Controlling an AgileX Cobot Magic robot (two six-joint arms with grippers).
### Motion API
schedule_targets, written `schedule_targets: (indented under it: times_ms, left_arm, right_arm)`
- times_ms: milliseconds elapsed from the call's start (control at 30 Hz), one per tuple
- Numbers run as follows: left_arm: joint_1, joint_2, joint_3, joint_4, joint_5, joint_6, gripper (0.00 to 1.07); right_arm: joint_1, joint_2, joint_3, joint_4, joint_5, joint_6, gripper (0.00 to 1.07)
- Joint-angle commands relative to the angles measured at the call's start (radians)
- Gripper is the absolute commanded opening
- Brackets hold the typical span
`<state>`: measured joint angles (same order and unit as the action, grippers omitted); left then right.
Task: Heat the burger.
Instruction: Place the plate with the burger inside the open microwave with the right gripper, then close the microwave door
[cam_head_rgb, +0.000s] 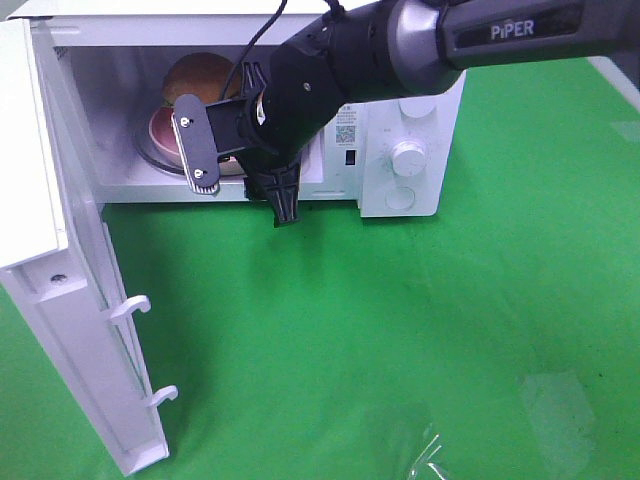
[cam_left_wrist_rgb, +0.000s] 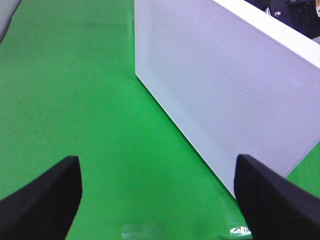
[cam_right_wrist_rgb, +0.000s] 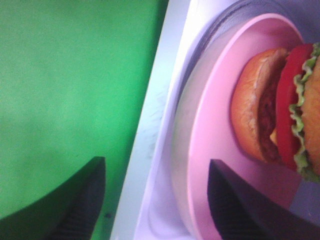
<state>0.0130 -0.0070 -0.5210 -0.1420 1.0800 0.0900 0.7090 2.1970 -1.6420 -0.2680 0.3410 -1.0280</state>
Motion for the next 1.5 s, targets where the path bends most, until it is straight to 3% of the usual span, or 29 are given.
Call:
schedule_targets:
  times_ms: [33, 300, 733, 900, 967, 1500]
  left_arm:
    - [0.000, -0.004, 0.002, -0.001, -0.010, -0.006, 0.76]
    - [0.000, -0.004, 0.002, -0.001, -0.010, -0.006, 0.76]
    - [0.000, -0.004, 0.002, -0.001, -0.010, -0.006, 0.76]
    - [0.000, -0.004, 0.002, -0.001, -0.010, -0.006, 0.76]
    - [0.000, -0.004, 0.002, -0.001, -0.010, -0.006, 0.76]
    - [0.000, -0.004, 0.002, -0.001, -0.010, -0.006, 0.76]
  right_arm:
    - [0.011, -0.035, 0.035, 0.001, -0.015, -0.011, 0.64]
    - [0.013, -0.127, 0.158, 0.002, -0.059, -0.013, 0.71]
    - [0.013, -0.270, 0.338, 0.002, -0.076, 0.079, 0.71]
    - [0.013, -0.338, 0.424, 0.002, -0.084, 0.166, 0.71]
    - [0.012, -0.392, 0.503, 0.002, -0.099, 0.268, 0.71]
    - [0.012, -0.613, 0.704, 0.054, -0.064, 0.702, 0.71]
